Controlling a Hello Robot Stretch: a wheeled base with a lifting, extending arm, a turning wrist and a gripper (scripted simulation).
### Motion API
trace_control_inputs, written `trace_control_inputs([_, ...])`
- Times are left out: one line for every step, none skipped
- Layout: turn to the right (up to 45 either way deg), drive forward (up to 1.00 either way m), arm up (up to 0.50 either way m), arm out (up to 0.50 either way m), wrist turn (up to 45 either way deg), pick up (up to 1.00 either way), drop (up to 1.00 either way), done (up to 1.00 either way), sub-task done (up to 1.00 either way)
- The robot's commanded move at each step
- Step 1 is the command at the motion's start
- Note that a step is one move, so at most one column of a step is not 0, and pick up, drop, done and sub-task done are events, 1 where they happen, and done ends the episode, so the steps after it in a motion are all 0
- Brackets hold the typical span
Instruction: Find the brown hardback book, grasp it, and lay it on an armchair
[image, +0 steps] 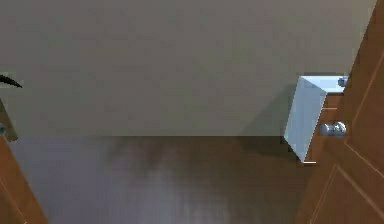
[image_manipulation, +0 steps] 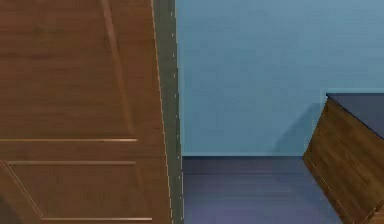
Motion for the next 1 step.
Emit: trace_control_inputs([9.0,0.0,0.0,0.0,0.0,0.0,0.0,0.0,0.0])
